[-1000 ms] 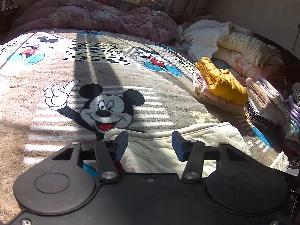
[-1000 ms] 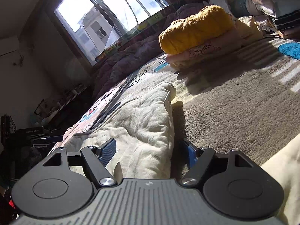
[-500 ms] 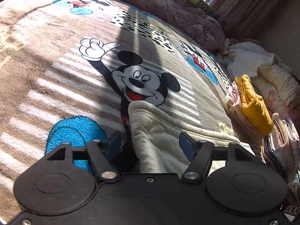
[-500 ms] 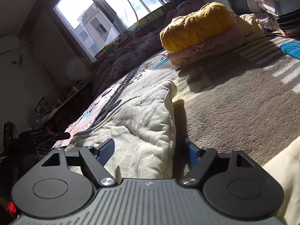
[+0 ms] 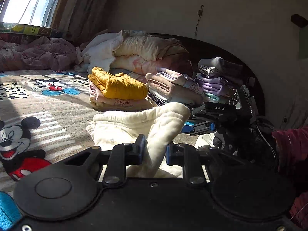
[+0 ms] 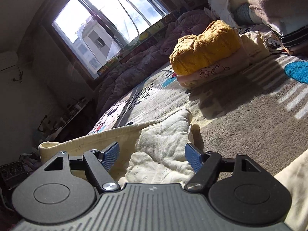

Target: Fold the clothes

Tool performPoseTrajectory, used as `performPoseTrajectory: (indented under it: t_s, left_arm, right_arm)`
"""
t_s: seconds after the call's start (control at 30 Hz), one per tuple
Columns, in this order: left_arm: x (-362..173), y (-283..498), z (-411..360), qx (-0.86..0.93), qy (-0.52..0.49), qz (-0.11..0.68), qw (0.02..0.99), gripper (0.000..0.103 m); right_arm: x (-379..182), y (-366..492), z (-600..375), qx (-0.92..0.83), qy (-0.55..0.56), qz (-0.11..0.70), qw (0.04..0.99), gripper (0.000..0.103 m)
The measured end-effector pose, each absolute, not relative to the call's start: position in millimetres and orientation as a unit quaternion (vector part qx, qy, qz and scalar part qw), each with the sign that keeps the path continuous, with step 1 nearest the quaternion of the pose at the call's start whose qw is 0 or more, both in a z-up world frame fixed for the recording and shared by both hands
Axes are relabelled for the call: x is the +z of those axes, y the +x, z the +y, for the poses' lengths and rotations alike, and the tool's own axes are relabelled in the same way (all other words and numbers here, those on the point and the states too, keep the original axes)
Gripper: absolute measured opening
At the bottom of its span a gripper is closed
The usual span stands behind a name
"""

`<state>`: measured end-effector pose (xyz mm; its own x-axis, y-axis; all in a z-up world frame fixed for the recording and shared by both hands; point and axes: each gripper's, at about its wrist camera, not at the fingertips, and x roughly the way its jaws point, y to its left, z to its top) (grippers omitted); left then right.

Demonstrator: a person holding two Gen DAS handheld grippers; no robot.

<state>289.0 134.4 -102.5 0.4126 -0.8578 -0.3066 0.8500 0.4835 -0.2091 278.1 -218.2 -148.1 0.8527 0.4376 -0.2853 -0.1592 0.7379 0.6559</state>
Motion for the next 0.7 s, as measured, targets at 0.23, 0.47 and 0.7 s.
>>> performPoseTrajectory:
  t_s: [0.23,0.47,0.7]
  left_arm:
    - [-107.1,280.2,126.1,-0.531,0.033,0.189,0.826,0.019]
    - [-104.1,273.1,135.1,-0.555,0.042,0.171,0.813,0.019]
    - [-98.0,295.6,172.6,-0.473,-0.058,0.151,0.866,0.019]
  right_arm:
    - [-100.2,319.6,-192.6,0.186,0.287,0.216,0.915,0.076]
    - [-55.0,405.9,-119.8,0.244,0.042,0.318,0.915,0.041]
    - [-92.2,440.9,-57.9,0.245,-0.267,0.494,0.790,0.023]
